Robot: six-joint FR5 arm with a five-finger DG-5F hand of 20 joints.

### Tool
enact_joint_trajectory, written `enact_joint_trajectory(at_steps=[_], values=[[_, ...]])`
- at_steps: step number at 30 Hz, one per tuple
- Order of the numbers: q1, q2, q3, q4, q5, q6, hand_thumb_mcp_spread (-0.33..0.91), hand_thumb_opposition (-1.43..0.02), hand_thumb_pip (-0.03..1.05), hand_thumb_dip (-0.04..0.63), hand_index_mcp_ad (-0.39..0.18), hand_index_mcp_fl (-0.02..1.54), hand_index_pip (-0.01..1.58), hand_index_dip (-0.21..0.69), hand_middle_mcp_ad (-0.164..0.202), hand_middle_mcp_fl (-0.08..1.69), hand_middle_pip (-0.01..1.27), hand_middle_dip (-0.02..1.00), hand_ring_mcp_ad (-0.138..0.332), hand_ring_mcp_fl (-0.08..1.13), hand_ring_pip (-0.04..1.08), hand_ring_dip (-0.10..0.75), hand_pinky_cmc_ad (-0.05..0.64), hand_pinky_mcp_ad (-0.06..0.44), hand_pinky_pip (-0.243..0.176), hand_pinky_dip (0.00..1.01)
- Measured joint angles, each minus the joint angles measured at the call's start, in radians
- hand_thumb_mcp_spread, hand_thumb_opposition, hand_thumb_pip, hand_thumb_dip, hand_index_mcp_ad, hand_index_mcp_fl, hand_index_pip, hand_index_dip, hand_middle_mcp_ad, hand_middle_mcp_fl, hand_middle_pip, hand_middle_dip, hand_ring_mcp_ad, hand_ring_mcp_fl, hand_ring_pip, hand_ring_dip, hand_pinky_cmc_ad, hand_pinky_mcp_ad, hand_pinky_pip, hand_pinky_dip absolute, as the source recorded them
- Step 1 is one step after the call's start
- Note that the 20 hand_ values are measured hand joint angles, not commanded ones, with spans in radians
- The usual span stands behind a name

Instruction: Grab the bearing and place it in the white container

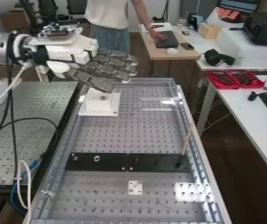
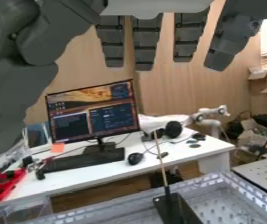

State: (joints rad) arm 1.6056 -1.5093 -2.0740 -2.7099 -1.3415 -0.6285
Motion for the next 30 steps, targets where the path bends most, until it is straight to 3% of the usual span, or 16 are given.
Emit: enact_joint_trajectory(at_steps=[3, 11, 30], values=[[-0.019, -0.009, 0.021, -0.011, 0.000, 0.002, 0.29, -0.68, 0.26, 0.051, -0.058, 0.07, 0.10, 0.094, 0.059, 0.06, 0.14, 0.15, 0.192, 0.00, 0.10, 0.012, 0.346, 0.278, -0.075, 0.15], [-0.039, -0.021, 0.054, -0.022, -0.022, -0.013, 0.27, -0.69, 0.26, 0.045, -0.058, 0.05, 0.10, 0.031, 0.059, 0.06, 0.14, 0.14, 0.192, 0.00, 0.10, 0.009, 0.346, 0.278, -0.091, 0.15], [-0.036, -0.024, 0.079, -0.071, -0.052, -0.047, 0.27, -0.69, 0.26, 0.045, -0.058, 0.05, 0.10, 0.028, 0.059, 0.01, 0.14, 0.13, 0.202, 0.00, 0.10, 0.009, 0.346, 0.276, -0.093, 0.15]])
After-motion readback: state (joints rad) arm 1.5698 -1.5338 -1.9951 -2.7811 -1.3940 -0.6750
